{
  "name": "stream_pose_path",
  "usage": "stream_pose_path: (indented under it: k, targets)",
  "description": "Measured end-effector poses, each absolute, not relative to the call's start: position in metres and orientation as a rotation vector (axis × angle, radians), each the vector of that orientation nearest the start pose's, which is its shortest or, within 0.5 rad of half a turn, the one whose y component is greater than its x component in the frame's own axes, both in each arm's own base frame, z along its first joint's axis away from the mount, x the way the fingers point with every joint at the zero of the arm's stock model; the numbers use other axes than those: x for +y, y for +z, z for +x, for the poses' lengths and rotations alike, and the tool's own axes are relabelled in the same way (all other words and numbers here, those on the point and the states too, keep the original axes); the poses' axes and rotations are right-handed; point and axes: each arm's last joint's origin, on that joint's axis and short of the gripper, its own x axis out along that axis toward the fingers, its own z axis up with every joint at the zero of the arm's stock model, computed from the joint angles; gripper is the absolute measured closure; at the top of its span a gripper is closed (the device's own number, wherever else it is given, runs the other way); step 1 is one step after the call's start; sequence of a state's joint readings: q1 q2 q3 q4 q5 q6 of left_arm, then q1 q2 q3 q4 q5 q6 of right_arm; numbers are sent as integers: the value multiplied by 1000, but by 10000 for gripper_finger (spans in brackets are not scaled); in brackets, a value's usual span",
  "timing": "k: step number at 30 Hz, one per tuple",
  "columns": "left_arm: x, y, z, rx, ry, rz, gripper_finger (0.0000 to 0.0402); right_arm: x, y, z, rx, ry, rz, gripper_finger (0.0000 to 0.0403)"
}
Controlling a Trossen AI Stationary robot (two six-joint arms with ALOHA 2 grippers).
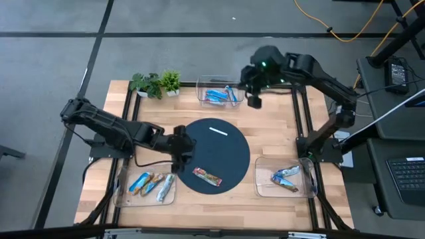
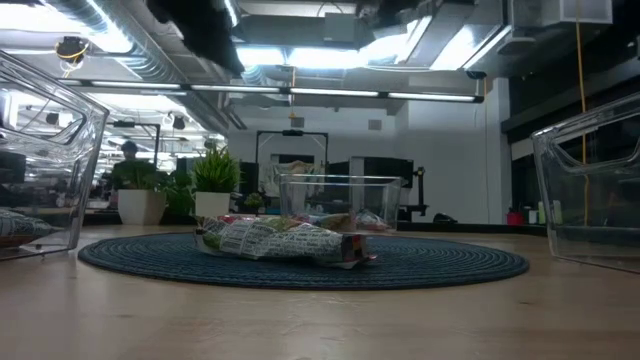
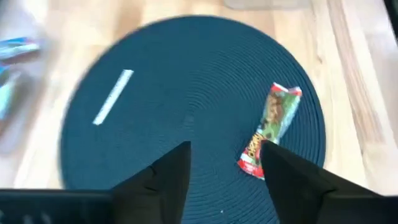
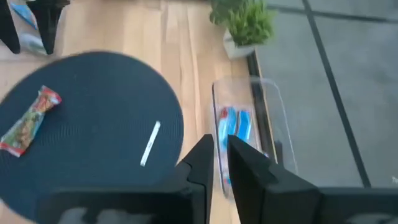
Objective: Pick and place Granola Bars by type
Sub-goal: Put the red granola bar into the top transparent bin
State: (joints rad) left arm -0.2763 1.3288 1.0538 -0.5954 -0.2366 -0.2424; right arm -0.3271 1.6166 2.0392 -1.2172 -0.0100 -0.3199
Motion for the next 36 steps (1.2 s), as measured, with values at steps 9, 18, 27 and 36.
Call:
stream_pose_path:
  k: [9,18,27,36]
  targets:
    - [-74,225,292,1049,-186,125,167,-45,425,276,868,-156,-162,354]
    - [-80,199,311,1063,-242,103,170,-14,360,247,725,-104,-56,353]
    - [-81,192,314,1067,-305,142,171,-1,345,246,529,4,0,349]
    - [-83,178,322,1072,-333,144,171,0,336,248,529,17,34,256]
